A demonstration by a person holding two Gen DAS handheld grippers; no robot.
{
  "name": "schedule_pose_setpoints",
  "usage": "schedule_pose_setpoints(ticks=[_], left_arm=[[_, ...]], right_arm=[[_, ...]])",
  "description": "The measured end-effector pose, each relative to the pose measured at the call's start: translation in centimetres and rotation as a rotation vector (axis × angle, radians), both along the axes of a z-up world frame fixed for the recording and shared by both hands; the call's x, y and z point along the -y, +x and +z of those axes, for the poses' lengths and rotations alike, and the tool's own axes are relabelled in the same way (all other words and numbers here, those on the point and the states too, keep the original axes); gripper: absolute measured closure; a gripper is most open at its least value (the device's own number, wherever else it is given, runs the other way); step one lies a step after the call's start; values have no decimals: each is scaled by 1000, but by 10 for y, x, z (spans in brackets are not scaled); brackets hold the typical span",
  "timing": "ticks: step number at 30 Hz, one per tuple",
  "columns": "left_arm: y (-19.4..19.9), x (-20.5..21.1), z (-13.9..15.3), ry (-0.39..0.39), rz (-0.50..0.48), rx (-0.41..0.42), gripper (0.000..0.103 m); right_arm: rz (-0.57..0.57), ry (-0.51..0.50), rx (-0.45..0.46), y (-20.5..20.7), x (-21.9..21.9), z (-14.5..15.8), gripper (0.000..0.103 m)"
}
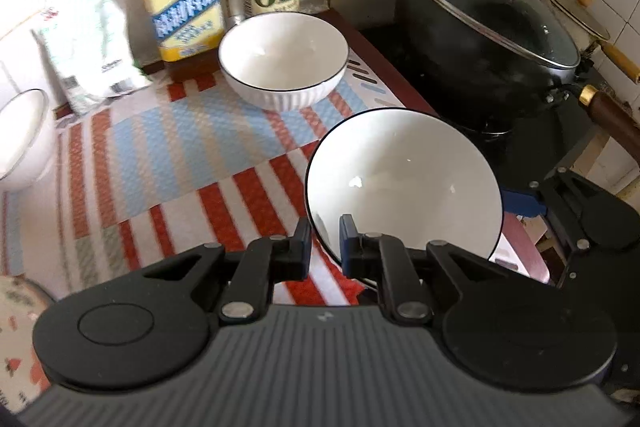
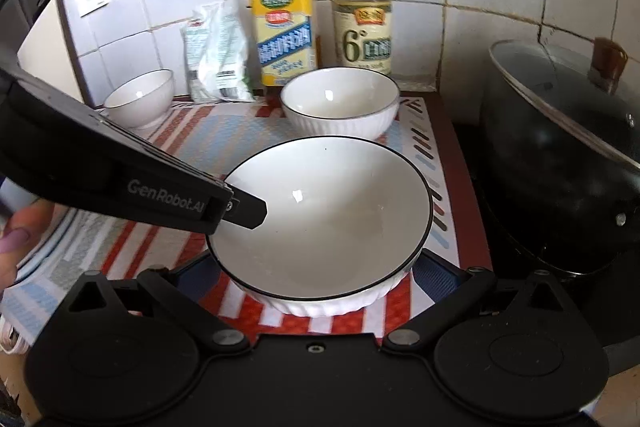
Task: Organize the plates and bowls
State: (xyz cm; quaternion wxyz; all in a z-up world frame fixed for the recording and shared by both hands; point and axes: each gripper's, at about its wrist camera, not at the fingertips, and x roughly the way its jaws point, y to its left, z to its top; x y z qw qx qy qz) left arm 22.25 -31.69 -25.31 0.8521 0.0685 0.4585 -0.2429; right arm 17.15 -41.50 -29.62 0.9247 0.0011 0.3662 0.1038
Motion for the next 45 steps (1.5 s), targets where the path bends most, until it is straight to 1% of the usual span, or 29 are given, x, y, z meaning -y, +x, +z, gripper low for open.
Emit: schedule_pose_setpoints(ticks=[2, 5, 10, 18, 25, 35, 40, 42, 45], left_arm=[[-7, -8, 7, 7, 5, 8, 91], [-16, -23, 14, 22, 23, -3, 91], [-32, -54, 22, 31, 72, 17, 90], [-41, -95, 24, 51, 166, 1, 90], [-34, -123, 14, 53, 228, -36, 90], [-16, -134, -17, 42, 256, -125, 90], [-14, -132, -26, 62, 258, -141, 91], [-13, -132, -26, 68, 255, -143, 90], [-11, -134, -27, 67, 258, -159, 90]], right_arm=[[0, 16, -13, -4, -6, 7, 0], [18, 33, -37, -8, -17, 16, 0], [85, 20, -26, -16, -43, 24, 0], [190, 29, -28, -17, -81, 27, 0], [268, 10, -32, -10, -110, 22, 0], [333, -99, -44, 4, -132, 3, 0], [332, -73, -102, 13, -131, -8, 0], [334, -81, -90, 10, -132, -9, 0], [334, -72, -105, 11, -133, -11, 0]])
